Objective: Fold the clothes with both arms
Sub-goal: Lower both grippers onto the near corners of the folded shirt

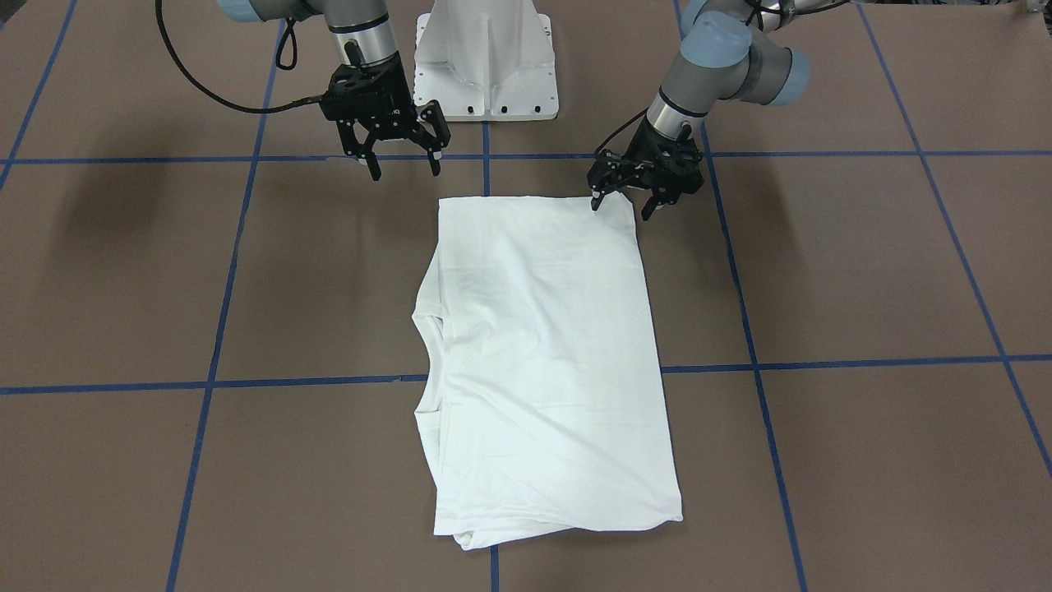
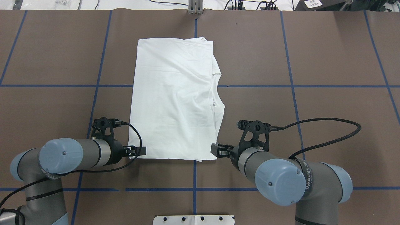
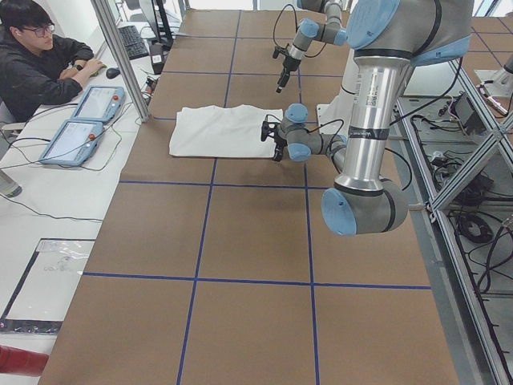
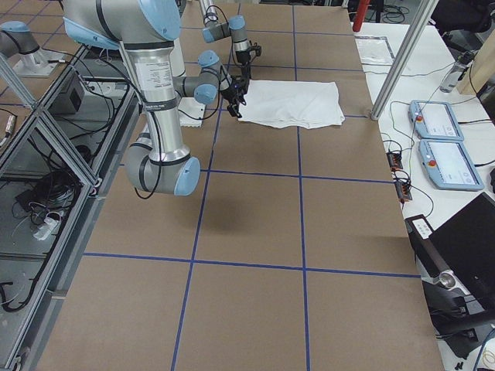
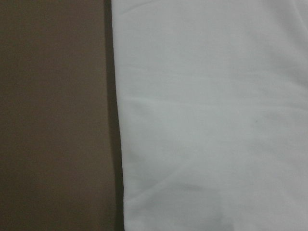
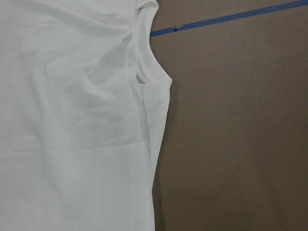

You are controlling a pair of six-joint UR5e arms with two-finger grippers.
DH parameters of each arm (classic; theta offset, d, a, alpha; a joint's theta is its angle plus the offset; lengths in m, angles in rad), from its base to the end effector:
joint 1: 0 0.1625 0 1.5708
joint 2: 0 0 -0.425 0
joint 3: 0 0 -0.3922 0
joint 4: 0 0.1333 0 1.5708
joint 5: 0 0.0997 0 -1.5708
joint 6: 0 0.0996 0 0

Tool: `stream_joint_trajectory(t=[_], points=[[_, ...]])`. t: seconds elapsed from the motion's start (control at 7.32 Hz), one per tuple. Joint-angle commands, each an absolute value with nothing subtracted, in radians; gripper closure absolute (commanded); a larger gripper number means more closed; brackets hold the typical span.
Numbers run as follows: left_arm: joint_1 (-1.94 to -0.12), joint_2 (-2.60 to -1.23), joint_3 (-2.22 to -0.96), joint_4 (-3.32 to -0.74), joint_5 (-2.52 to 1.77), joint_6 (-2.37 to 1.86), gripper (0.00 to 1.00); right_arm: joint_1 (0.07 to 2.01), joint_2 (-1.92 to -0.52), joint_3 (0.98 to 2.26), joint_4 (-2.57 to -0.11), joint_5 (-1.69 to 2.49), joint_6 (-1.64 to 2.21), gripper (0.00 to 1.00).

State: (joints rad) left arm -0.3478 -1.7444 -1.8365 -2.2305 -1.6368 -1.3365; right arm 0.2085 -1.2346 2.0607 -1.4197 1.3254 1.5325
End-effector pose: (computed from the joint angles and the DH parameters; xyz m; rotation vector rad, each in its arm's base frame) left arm 0.4854 -0.3108 0.3707 0.2586 1.0695 -0.0655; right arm -0.4975 -0.2663 0.2467 0.3444 -0.9397 0.2757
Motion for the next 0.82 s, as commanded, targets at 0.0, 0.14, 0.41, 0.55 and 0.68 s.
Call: stream_joint_trajectory(t=[0.0,0.14,0.41,0.55,0.68], points=[[-0.345,-1.746,-1.839,-2.23,-1.637,-1.339,0.36,0.209,-1.235,2.06,-1.419,1.324,1.532,0.0],[-0.345,-1.746,-1.839,-2.23,-1.637,-1.339,0.47,0.209,-1.235,2.06,-1.42,1.324,1.532,0.0],[-0.342,-1.746,-1.844,-2.23,-1.637,-1.341,0.65,0.209,-1.236,2.06,-1.419,1.324,1.532,0.0],[-0.341,-1.746,-1.844,-2.23,-1.637,-1.342,0.78,0.207,-1.238,2.057,-1.42,1.324,1.532,0.0],[-0.336,-1.747,-1.845,-2.23,-1.637,-1.342,0.95,0.206,-1.239,2.057,-1.42,1.324,1.532,0.0]])
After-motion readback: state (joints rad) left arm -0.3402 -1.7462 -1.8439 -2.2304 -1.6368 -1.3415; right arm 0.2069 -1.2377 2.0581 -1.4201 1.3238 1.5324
